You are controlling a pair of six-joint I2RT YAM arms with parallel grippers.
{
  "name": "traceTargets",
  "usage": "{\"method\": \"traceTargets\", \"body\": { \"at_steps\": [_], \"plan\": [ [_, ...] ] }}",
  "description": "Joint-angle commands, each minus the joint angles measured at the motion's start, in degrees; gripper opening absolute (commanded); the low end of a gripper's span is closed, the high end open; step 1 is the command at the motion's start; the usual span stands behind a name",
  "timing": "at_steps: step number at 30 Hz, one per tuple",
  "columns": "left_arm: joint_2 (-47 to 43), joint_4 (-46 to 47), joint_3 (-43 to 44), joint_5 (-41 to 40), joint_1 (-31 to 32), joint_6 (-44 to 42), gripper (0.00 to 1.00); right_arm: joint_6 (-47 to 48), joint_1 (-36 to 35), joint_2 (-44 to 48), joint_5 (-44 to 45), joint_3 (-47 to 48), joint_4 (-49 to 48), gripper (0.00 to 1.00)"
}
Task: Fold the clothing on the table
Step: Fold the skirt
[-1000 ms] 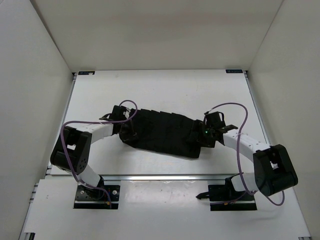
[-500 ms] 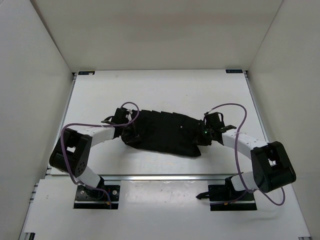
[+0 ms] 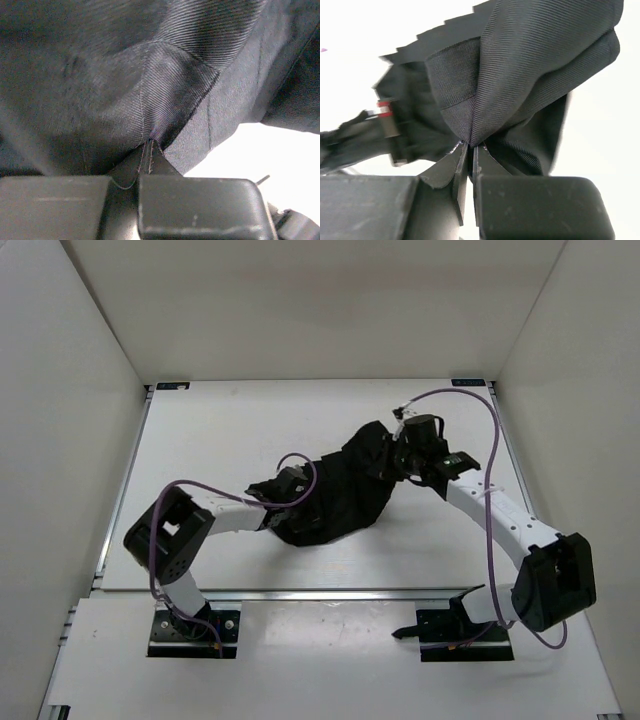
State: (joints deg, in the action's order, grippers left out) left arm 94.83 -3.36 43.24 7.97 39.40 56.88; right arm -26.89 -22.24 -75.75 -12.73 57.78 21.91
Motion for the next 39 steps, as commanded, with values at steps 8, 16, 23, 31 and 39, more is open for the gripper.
{"method": "traceTargets", "body": {
  "at_steps": [8, 16, 23, 31, 39],
  "plan": [
    [15.1, 2.7, 11.3, 0.5, 1.2, 6.5, 0.00, -3.0, -10.1, -5.2, -1.4, 5.9, -2.4, 0.00],
    [3.2, 5.0, 5.3, 7.2, -5.6, 2.8, 0.00, -1.7, -7.7, -5.3, -2.6, 6.1, -1.3, 0.00],
    [-18.0, -1.0, -7.6, 1.3, -11.9, -1.1, 0.00, 2.4, -5.3, -6.9, -1.9, 9.9, 2.3, 0.01],
    [-14.1, -4.1, -6.8, -3.9, -11.9, -4.1, 0.00, 2.3, -6.3, -7.6, -2.3, 9.8, 2.0, 0.00],
    [-2.2, -1.1, -3.8, -2.5, -10.6, -3.1, 0.00, 2.7, -7.8, -10.0, -3.1, 12.1, 2.9, 0.00]
  ]
}}
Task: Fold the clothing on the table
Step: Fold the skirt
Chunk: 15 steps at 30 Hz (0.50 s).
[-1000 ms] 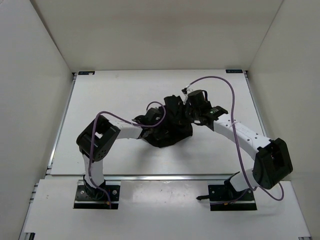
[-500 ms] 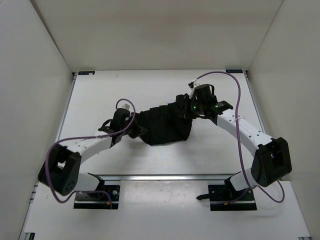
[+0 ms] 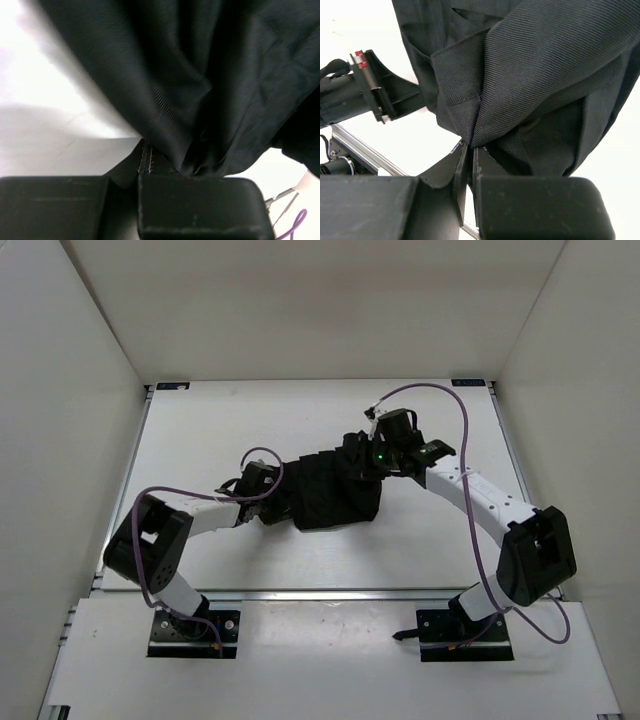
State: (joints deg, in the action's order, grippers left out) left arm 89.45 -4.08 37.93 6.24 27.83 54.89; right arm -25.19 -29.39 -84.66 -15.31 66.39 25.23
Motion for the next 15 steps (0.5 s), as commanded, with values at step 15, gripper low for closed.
{"method": "traceTargets", "body": {
  "at_steps": [15],
  "plan": [
    [17.0, -0.2, 13.4, 7.0, 8.2, -1.5, 0.00, 1.5, -5.2, -11.3, 0.6, 16.7, 1.2, 0.00]
  ]
}}
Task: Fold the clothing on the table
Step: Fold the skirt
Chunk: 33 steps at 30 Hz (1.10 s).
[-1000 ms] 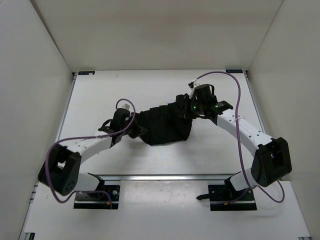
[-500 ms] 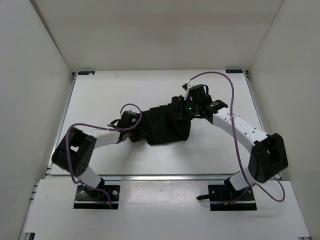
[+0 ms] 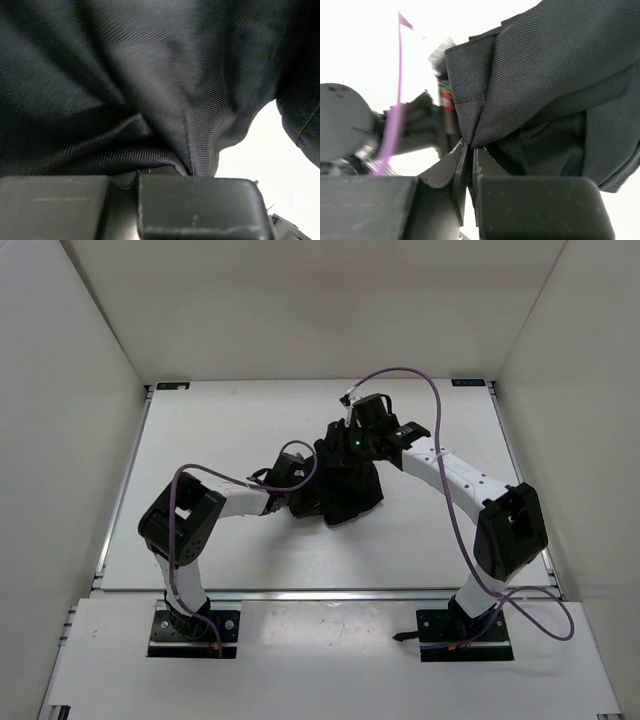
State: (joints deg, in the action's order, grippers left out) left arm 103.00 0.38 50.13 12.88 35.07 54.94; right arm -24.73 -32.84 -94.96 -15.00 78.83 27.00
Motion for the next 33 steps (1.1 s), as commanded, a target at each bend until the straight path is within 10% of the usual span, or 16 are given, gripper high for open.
{"method": "traceTargets", "body": {
  "at_steps": [1, 15, 19, 22, 30, 33],
  "plan": [
    [4.2, -3.9, 1.6, 0.6, 0.4, -1.2, 0.00, 0.7, -2.7, -1.6, 0.7, 4.9, -0.1, 0.00],
    [-1.0, -0.9, -6.1, 4.8, -5.3, 0.3, 0.00, -0.3, -4.9, -3.5, -3.7, -4.2, -2.2, 0.01],
    [0.2, 0.5, -6.0, 6.6, -5.1, 0.3, 0.00, -4.2, -4.2, -4.2, -10.1, -6.0, -8.6, 0.33],
    [-0.4, 0.9, -6.1, 6.5, -5.0, 0.7, 0.00, -4.2, -4.7, -3.7, -10.4, -4.3, -11.4, 0.24],
    [-7.4, -0.3, -9.3, 8.7, -8.4, 0.9, 0.00, -6.8, 0.2, -0.3, -16.1, 4.7, -13.5, 0.82],
    [-14.0, -5.0, -10.8, 8.9, -11.0, -0.9, 0.00, -10.4, 3.2, 5.0, -18.8, 2.4, -18.7, 0.79]
  ]
}}
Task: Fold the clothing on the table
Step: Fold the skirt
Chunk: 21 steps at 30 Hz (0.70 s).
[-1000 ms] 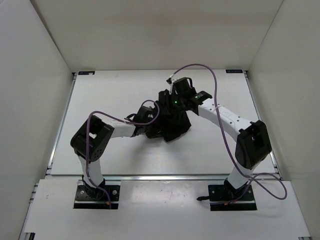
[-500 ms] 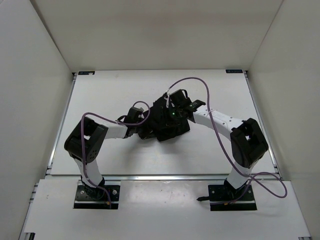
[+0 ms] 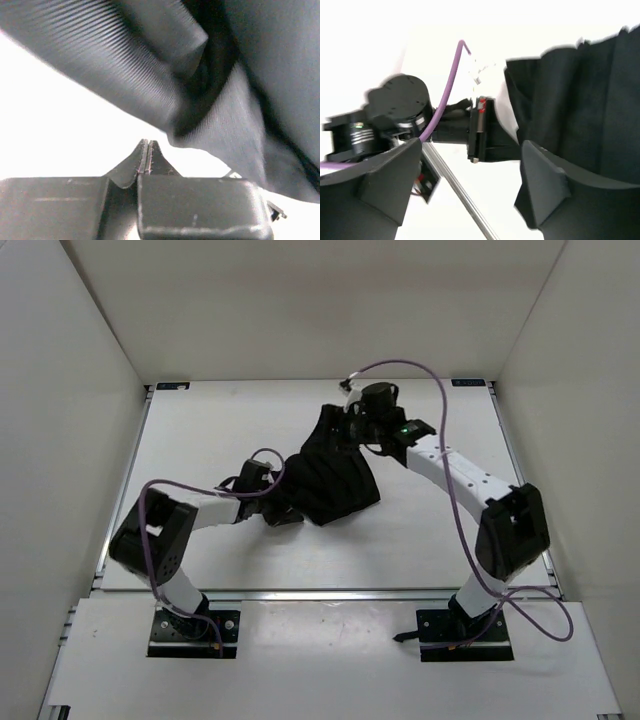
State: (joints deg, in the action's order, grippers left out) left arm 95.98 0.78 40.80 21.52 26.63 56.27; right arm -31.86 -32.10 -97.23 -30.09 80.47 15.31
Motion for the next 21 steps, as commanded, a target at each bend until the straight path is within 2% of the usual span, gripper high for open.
{"method": "traceTargets", "body": {
  "at_steps": [1, 2, 3, 4, 5, 6, 9, 14, 19, 21],
  "plan": [
    [-10.1, -7.0, -1.5, 0.5, -3.2, -3.0, 0.00, -3.1, 3.0, 9.4, -3.1, 0.5, -6.4, 0.75],
    [-13.4, -7.8, -2.4, 0.5, -4.6, -3.3, 0.00, 0.1, 3.2, 10.1, 0.4, 0.0, -3.5, 0.73],
    [-15.2, -10.2, -3.3, 1.2, -6.3, -3.6, 0.00, 3.1, 3.1, 11.2, 4.6, -0.9, -1.4, 0.64],
    [-19.1, -10.7, -4.1, 1.2, -7.4, -3.8, 0.00, 4.2, 3.8, 11.3, 6.2, -1.4, 2.0, 0.40],
    [-22.6, -12.1, -4.4, 1.2, -8.1, -4.1, 0.00, 5.0, 4.8, 11.1, 7.7, -3.2, 4.7, 0.07],
    [-24.2, -12.4, -4.9, 1.2, -8.6, -3.9, 0.00, 5.6, 5.8, 10.6, 7.9, -5.4, 5.6, 0.00],
    [-31.6, -8.7, -6.5, 2.6, -8.8, -1.4, 0.00, 7.2, 6.3, 8.6, 7.5, -12.2, 5.5, 0.00],
    [-33.2, 2.8, -8.0, 6.3, -6.2, 2.2, 0.00, 6.8, 3.7, 4.1, 7.9, -16.7, 0.7, 0.00],
    [-36.5, 5.5, -10.4, 8.3, -6.8, 3.6, 0.00, 9.3, 2.0, -1.8, 6.1, -13.1, -0.6, 0.00],
    [-38.8, 3.0, -11.3, 8.2, -8.1, 3.1, 0.00, 9.6, 0.2, -4.2, 6.5, -10.9, -0.6, 0.00]
  ]
}}
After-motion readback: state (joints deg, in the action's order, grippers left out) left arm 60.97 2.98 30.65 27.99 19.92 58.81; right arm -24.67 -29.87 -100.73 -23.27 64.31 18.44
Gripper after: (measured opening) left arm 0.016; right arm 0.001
